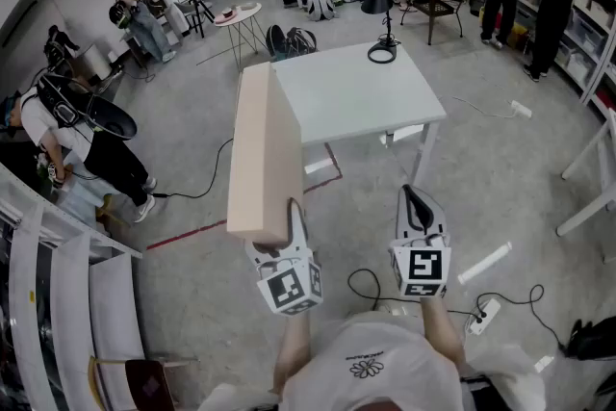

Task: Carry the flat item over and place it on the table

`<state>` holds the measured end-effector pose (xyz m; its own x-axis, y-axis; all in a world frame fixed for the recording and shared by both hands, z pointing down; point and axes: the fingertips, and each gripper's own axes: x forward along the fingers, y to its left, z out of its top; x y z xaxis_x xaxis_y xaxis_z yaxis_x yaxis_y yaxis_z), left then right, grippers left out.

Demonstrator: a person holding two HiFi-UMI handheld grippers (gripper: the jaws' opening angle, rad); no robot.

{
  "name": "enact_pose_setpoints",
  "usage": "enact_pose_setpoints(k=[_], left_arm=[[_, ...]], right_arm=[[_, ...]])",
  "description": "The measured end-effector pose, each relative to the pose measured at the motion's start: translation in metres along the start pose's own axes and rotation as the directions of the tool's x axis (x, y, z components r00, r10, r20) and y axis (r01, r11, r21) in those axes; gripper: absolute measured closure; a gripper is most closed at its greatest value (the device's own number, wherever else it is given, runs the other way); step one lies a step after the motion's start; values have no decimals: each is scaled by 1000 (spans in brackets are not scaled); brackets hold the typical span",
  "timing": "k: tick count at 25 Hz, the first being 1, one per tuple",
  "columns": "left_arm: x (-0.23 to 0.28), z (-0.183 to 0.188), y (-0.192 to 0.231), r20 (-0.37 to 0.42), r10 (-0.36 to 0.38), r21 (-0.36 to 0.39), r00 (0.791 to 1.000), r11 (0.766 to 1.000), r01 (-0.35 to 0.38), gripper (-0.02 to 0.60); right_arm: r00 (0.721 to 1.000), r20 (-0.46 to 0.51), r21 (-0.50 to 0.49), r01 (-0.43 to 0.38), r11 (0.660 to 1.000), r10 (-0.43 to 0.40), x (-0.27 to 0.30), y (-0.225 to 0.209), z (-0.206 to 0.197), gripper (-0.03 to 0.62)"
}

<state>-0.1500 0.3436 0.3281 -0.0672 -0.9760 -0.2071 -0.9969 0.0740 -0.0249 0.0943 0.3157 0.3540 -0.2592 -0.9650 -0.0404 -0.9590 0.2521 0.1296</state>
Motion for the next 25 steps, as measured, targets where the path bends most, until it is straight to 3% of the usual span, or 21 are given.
enact_pose_setpoints(k=[18,21,25], left_arm=[[9,8,-23,26,-3,-27,1000,1000,4,278],[12,3,-33,23,6,-22,1000,1000,-6,278],[15,0,-45,28,8,-15,1000,1000,-8,278]], right_arm=[[999,25,-1,-30,1000,30,7,-16,1,582],[999,2,-48,-34,998,34,11,-23,-10,582],[999,-6,-30,-53,998,52,14,-31,-19,582]])
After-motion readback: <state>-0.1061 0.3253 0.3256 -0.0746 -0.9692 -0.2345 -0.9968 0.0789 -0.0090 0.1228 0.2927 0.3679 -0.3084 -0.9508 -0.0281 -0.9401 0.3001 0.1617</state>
